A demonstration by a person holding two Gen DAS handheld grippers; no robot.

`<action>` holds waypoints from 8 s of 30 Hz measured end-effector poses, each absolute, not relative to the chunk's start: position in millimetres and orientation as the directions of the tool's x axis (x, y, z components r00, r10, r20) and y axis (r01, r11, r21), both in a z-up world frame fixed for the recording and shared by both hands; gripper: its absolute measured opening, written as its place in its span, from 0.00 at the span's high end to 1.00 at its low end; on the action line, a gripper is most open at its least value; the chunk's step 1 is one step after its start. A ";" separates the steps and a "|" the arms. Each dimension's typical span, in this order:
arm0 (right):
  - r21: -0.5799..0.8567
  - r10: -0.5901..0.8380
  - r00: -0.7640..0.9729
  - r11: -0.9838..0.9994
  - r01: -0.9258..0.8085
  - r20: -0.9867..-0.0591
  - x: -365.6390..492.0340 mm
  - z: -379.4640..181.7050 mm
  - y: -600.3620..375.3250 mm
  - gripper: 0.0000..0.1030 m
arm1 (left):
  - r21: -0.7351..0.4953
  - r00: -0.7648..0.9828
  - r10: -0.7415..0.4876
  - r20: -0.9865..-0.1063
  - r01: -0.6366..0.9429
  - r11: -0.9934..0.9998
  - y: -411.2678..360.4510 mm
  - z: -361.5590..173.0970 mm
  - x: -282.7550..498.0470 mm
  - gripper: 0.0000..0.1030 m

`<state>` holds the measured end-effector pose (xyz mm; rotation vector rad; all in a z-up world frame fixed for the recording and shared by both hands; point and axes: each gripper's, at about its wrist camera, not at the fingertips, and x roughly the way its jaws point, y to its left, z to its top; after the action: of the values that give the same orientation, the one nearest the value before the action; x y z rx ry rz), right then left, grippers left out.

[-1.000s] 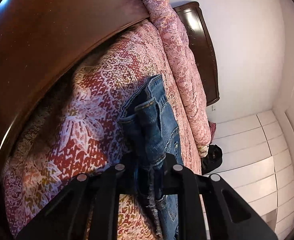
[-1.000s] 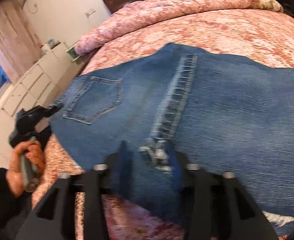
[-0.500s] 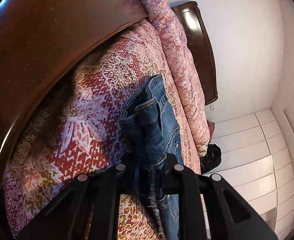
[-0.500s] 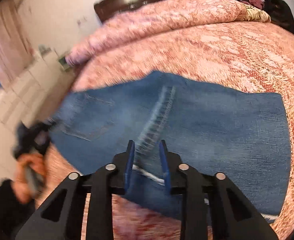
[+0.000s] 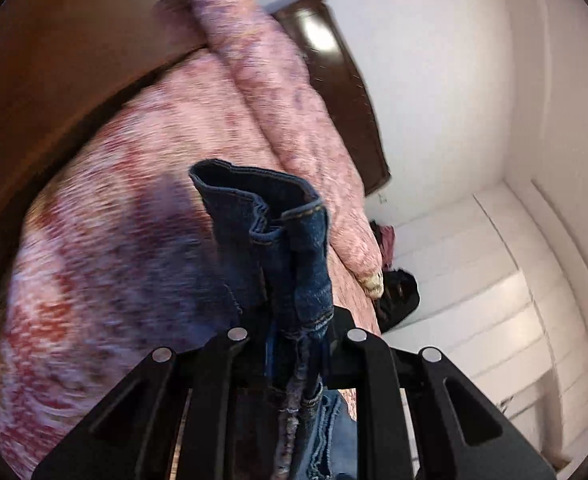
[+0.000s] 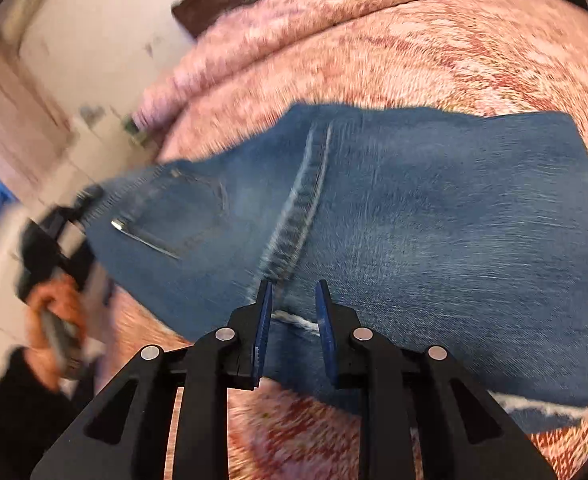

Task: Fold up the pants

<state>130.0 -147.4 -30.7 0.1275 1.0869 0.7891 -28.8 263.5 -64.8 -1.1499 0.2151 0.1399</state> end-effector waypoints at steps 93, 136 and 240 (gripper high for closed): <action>0.714 0.702 0.323 0.693 -0.103 -0.635 183.0 -30.4 -277.3 0.88 | -0.139 0.571 0.198 -0.797 -0.492 0.860 118.4 -75.9 6.4 0.02; 0.778 0.743 0.279 0.628 0.021 -0.608 181.5 -73.8 -305.6 0.79 | -0.151 0.566 -0.122 -0.815 -0.005 0.988 -39.4 -53.8 60.3 0.02; 0.812 0.763 0.289 0.574 0.111 -0.578 139.8 -65.1 -339.2 0.90 | -0.438 0.642 -0.248 -0.725 -0.153 0.886 -10.0 -62.2 13.4 0.21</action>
<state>139.8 -339.2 -65.1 0.8879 1.2234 0.5217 13.4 -10.0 -62.2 -0.4961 0.8817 -0.0570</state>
